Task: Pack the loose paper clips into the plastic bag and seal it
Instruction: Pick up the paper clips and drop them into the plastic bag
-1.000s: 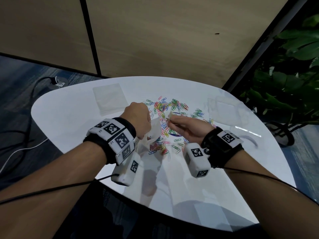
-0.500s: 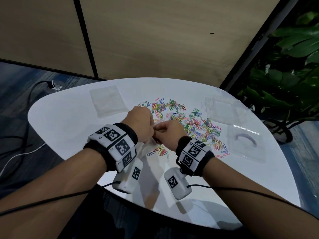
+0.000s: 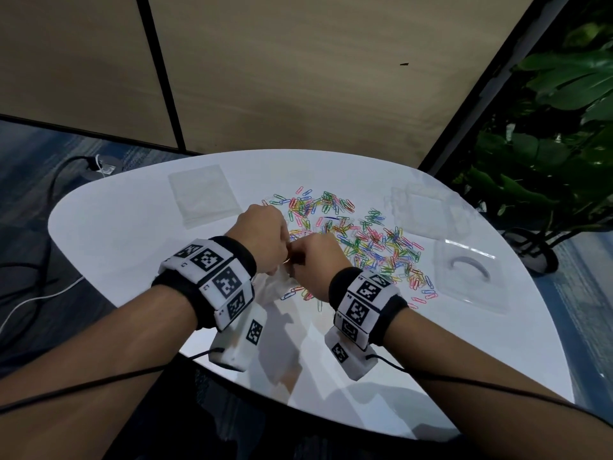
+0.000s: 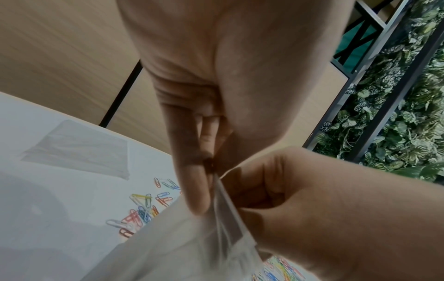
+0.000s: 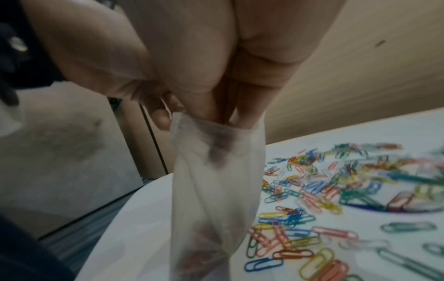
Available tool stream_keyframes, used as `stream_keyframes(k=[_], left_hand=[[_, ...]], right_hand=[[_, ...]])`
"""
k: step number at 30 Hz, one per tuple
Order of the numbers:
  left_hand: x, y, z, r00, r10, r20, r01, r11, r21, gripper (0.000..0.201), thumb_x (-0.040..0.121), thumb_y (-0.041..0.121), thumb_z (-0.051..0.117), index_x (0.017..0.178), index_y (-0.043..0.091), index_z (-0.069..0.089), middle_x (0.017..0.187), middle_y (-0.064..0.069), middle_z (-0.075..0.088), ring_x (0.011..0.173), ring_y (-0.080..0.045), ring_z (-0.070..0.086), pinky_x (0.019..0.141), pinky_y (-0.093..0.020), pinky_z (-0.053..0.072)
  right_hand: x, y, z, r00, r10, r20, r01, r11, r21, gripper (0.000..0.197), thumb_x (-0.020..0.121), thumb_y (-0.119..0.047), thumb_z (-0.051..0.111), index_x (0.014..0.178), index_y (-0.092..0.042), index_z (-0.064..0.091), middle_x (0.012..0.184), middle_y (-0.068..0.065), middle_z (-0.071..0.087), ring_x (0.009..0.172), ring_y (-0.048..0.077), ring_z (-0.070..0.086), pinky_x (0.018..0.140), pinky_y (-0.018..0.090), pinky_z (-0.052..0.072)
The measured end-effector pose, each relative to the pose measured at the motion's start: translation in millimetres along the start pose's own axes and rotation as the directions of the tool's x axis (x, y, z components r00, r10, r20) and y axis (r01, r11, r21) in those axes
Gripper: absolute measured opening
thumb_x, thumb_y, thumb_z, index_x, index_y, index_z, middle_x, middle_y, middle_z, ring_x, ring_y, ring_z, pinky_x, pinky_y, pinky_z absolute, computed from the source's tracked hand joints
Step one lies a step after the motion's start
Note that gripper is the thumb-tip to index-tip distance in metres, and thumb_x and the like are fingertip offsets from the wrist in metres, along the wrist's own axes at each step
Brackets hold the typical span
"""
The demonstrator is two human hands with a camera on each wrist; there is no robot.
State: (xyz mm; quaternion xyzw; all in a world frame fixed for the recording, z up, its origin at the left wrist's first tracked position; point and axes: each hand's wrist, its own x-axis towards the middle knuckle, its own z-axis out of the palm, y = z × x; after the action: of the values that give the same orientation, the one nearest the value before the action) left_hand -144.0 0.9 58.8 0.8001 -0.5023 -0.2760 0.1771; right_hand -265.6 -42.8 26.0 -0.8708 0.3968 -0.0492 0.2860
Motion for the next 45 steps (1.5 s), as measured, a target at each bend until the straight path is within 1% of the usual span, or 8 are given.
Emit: stream_keyframes(k=[4, 10, 12, 16, 24, 29, 35, 45], left_hand=[[1, -1, 0, 1.0, 0.001, 0.02, -0.002, 1.0, 0.006, 0.015, 0.091, 0.005, 0.062, 0.094, 0.011, 0.075, 0.075, -0.008, 0.073, 0.062, -0.025, 0.077, 0.07, -0.034, 0.065], [1, -13, -13, 1.0, 0.001, 0.006, -0.001, 0.999, 0.042, 0.013, 0.094, 0.008, 0.061, 0.097, 0.013, 0.073, 0.088, -0.01, 0.074, 0.065, -0.025, 0.078, 0.07, -0.035, 0.065], [1, -22, -20, 1.0, -0.005, 0.0, 0.005, 0.999, 0.045, 0.015, 0.093, 0.006, 0.06, 0.097, 0.013, 0.072, 0.089, -0.01, 0.073, 0.063, -0.024, 0.077, 0.069, -0.034, 0.065], [-4, -41, -36, 1.0, -0.018, -0.011, 0.018, 1.0, 0.011, 0.01, 0.095, 0.014, 0.062, 0.094, 0.014, 0.072, 0.083, -0.009, 0.073, 0.057, -0.022, 0.076, 0.067, -0.033, 0.065], [-13, -81, -52, 0.995, -0.078, -0.065, 0.074, 0.995, -0.071, 0.011, 0.095, 0.016, 0.063, 0.091, 0.014, 0.072, 0.066, -0.009, 0.075, 0.053, -0.02, 0.075, 0.069, -0.037, 0.066], [-10, -88, -57, 0.995, -0.071, -0.069, 0.066, 0.995, -0.072, 0.011, 0.095, 0.017, 0.063, 0.091, 0.013, 0.073, 0.066, -0.01, 0.076, 0.055, -0.021, 0.076, 0.07, -0.036, 0.065], [-3, -76, -51, 0.998, -0.051, -0.021, 0.05, 0.998, -0.032, 0.011, 0.095, 0.014, 0.062, 0.089, 0.017, 0.07, 0.07, -0.009, 0.075, 0.056, -0.022, 0.076, 0.068, -0.037, 0.066], [-2, -58, -39, 0.999, -0.028, 0.032, 0.028, 1.0, 0.004, 0.012, 0.095, 0.011, 0.059, 0.096, 0.012, 0.071, 0.079, -0.009, 0.073, 0.059, -0.022, 0.077, 0.068, -0.036, 0.066]], right_hand=[[0, -1, -3, 0.991, -0.058, 0.118, 0.071, 0.992, -0.104, 0.033, 0.086, 0.002, 0.049, 0.099, -0.011, 0.076, 0.094, 0.012, 0.071, 0.079, 0.028, 0.057, 0.076, 0.026, 0.045], [-1, 31, -23, 0.982, 0.16, -0.099, -0.086, 0.85, 0.52, 0.027, 0.086, 0.002, 0.059, 0.084, -0.018, 0.077, 0.09, 0.004, 0.075, 0.081, 0.02, 0.071, 0.073, 0.034, 0.062], [-1, 61, -29, 0.959, 0.278, -0.06, -0.247, 0.917, 0.312, 0.018, 0.086, -0.01, 0.068, 0.096, -0.024, 0.074, 0.105, 0.001, 0.072, 0.091, 0.019, 0.07, 0.079, 0.037, 0.061], [-18, 110, -11, 0.863, 0.474, 0.175, -0.419, 0.864, -0.279, 0.083, 0.069, -0.043, 0.083, 0.14, -0.024, 0.044, 0.134, 0.01, 0.047, 0.116, 0.026, 0.055, 0.099, 0.037, 0.047], [2, 88, 52, 0.974, 0.202, 0.107, -0.189, 0.975, -0.116, 0.074, 0.077, -0.031, 0.078, 0.141, -0.023, 0.043, 0.135, 0.009, 0.037, 0.111, 0.026, 0.055, 0.096, 0.03, 0.046], [23, 80, 74, 0.985, -0.035, 0.168, 0.1, 0.913, -0.396, 0.056, 0.093, -0.018, 0.056, 0.144, -0.032, 0.04, 0.152, 0.008, 0.028, 0.125, 0.036, 0.041, 0.103, 0.047, 0.044], [27, 92, 70, 0.991, -0.108, 0.085, 0.134, 0.89, -0.436, 0.024, 0.086, -0.004, 0.065, 0.107, -0.013, 0.071, 0.098, 0.007, 0.063, 0.087, 0.028, 0.064, 0.076, 0.035, 0.055], [29, 114, 10, 0.91, 0.412, -0.052, -0.408, 0.91, 0.075, 0.009, 0.084, -0.019, 0.072, 0.081, -0.015, 0.079, 0.078, -0.001, 0.074, 0.075, 0.014, 0.068, 0.073, 0.023, 0.054]])
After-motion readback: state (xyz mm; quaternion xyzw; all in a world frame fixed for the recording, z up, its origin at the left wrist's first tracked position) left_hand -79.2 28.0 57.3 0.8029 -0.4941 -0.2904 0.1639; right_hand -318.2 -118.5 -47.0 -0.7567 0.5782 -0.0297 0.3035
